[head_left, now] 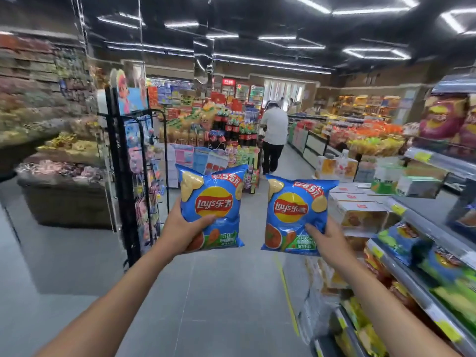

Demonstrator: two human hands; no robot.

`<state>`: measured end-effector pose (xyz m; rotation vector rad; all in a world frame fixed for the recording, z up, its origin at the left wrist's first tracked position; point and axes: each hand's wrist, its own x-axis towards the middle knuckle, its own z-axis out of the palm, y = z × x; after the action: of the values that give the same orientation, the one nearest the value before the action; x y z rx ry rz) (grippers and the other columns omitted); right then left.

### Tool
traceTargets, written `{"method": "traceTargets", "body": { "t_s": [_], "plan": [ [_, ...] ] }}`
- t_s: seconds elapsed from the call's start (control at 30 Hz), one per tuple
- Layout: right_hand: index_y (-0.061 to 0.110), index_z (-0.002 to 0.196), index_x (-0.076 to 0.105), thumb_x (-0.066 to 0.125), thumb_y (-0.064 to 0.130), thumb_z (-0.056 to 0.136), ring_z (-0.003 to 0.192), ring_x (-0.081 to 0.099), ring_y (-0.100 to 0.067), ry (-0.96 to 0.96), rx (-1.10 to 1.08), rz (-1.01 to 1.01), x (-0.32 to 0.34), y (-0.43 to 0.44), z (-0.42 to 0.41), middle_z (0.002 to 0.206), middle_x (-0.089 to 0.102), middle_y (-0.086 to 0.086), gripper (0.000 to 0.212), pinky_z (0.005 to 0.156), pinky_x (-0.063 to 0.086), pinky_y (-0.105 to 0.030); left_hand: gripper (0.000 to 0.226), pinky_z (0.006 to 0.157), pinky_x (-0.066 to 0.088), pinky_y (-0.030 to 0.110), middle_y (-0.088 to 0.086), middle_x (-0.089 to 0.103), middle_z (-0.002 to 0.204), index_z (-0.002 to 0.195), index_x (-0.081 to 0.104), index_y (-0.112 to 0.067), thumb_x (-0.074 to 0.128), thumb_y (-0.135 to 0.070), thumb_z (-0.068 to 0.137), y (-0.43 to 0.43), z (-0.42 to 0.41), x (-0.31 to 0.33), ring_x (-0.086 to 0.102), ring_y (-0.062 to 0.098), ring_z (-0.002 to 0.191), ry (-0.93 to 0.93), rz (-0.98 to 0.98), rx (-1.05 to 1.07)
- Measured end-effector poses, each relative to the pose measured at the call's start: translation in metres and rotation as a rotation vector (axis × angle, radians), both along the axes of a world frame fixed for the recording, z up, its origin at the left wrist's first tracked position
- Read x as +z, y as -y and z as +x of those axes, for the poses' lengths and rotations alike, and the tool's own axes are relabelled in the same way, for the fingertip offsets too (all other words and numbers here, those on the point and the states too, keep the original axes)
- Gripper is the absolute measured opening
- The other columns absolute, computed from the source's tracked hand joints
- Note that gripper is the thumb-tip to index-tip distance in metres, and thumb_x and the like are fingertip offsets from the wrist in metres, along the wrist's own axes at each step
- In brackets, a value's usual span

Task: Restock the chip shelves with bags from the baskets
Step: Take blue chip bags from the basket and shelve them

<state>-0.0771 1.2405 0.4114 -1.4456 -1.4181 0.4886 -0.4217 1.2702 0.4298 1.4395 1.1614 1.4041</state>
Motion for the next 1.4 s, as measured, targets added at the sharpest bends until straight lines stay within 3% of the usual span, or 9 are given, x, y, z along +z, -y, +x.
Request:
{"method": "traceTargets", "body": {
  "t_s": [0.1,0.23,0.4,0.6,0.7,0.83,0.93,1.1,1.4],
  "plan": [
    [0.017,0.135,0.058,0.058,0.012,0.103,0.115,0.065,-0.017,-0.046,-0.005,-0.023,-0.006,-0.046,0.000,0.125,0.070,0.003,0.033,0.096,0.053,-0.037,0.047,0.058,0.049,0.004,-0.012,0.066,0.099,0.110,0.053,-0.025,0.085,-0.005,0.082,-0.052,0.003,-0.003,0.068,-0.012,0.072,0.002,0.006,-0.030],
    [0.016,0.135,0.056,0.057,0.011,0.104,0.104,0.065,0.002,-0.100,-0.086,-0.048,-0.006,-0.094,0.010,0.122,0.070,0.007,0.032,0.074,0.051,-0.008,0.047,0.067,0.059,0.014,-0.009,0.071,0.104,0.110,0.056,-0.030,0.087,-0.009,0.080,-0.126,0.017,0.002,0.072,0.005,0.089,-0.003,-0.019,-0.118],
    [0.030,0.117,0.058,0.056,0.011,0.104,0.103,0.063,-0.008,-0.117,-0.236,-0.027,0.004,-0.129,0.043,0.113,0.067,0.012,0.022,0.082,0.049,-0.024,0.053,0.064,0.057,0.014,-0.009,0.072,0.112,0.119,0.055,-0.032,0.087,-0.014,0.080,-0.210,0.065,0.004,0.071,0.008,0.096,-0.019,-0.017,-0.293],
    [0.030,0.127,0.055,0.056,0.011,0.104,0.107,0.059,0.009,-0.082,-0.390,0.001,0.015,-0.127,0.106,0.120,0.065,0.019,0.030,0.087,0.048,-0.018,0.046,0.060,0.055,0.012,-0.012,0.071,0.105,0.105,0.054,-0.036,0.086,-0.012,0.082,-0.269,0.171,-0.003,0.072,0.001,0.083,-0.035,-0.054,-0.501],
    [0.028,0.128,0.057,0.056,0.010,0.104,0.109,0.062,0.005,-0.112,-0.497,0.028,0.021,-0.114,0.149,0.123,0.067,0.016,0.030,0.092,0.049,-0.021,0.046,0.057,0.054,0.010,-0.009,0.070,0.101,0.103,0.054,-0.032,0.084,-0.005,0.082,-0.287,0.237,0.000,0.071,-0.008,0.073,-0.043,-0.027,-0.615],
    [0.035,0.133,0.050,0.054,0.012,0.105,0.101,0.057,0.021,-0.079,-0.604,0.043,0.030,-0.089,0.205,0.123,0.059,0.027,0.036,0.084,0.047,-0.010,0.049,0.064,0.058,0.016,-0.004,0.074,0.104,0.113,0.059,-0.022,0.088,-0.007,0.077,-0.302,0.325,0.010,0.074,0.011,0.091,-0.051,0.023,-0.760],
    [0.030,0.133,0.054,0.055,0.011,0.104,0.103,0.060,0.017,-0.070,-0.694,0.065,0.034,-0.077,0.245,0.125,0.064,0.021,0.035,0.089,0.049,-0.014,0.064,0.076,0.062,0.026,-0.003,0.077,0.111,0.124,0.060,-0.022,0.096,-0.025,0.070,-0.310,0.386,0.019,0.075,0.016,0.099,-0.048,0.042,-0.848],
    [0.027,0.131,0.058,0.056,0.011,0.104,0.105,0.062,0.010,-0.076,-0.793,0.084,0.036,-0.066,0.292,0.122,0.068,0.017,0.032,0.091,0.051,-0.017,0.046,0.061,0.055,0.012,-0.007,0.072,0.103,0.109,0.057,-0.028,0.085,-0.005,0.081,-0.311,0.468,0.029,0.072,-0.007,0.077,-0.036,0.067,-0.951],
    [0.036,0.130,0.059,0.056,0.009,0.104,0.112,0.063,0.006,-0.096,-0.890,0.063,0.023,-0.052,0.327,0.120,0.070,0.025,0.037,0.091,0.050,-0.015,0.046,0.060,0.058,0.016,-0.004,0.073,0.105,0.116,0.058,-0.024,0.085,-0.009,0.082,-0.329,0.565,0.022,0.073,-0.002,0.075,-0.050,0.075,-1.127]
  ]
}}
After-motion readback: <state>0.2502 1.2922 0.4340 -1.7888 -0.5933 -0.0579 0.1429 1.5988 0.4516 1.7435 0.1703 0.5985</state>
